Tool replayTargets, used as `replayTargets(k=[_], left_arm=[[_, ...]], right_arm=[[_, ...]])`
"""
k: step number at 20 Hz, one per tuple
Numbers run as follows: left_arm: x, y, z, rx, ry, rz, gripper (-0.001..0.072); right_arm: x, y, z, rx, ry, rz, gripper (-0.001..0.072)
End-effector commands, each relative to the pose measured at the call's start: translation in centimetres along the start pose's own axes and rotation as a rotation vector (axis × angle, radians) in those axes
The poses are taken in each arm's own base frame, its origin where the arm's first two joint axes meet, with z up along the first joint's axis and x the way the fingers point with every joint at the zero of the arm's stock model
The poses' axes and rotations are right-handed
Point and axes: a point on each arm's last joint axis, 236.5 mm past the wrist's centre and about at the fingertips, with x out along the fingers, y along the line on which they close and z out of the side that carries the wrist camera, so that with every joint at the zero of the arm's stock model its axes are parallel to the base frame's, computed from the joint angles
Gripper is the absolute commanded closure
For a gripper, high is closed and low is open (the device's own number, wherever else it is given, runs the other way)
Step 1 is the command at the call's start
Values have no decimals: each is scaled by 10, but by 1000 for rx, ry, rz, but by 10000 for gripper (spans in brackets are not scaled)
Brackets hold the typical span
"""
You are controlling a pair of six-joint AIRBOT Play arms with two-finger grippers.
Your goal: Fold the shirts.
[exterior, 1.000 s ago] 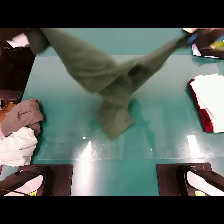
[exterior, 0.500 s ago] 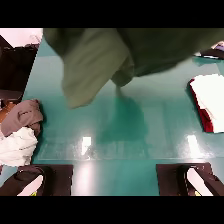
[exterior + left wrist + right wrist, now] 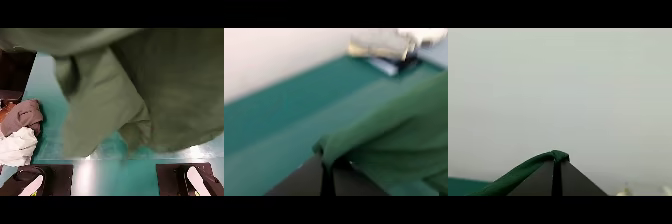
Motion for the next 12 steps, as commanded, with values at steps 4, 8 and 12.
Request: replayTargets(k=[4, 8, 12], left_arm=[[124, 45, -249, -309, 665, -54, 681], [173, 63, -346, -368, 826, -70, 681], [225, 97, -369, -391, 769, 7, 680]], right_arm=[[99, 35, -218, 213, 714, 290, 696], [160, 67, -342, 170, 964, 317, 695], [222, 92, -408, 233, 946, 282, 692]])
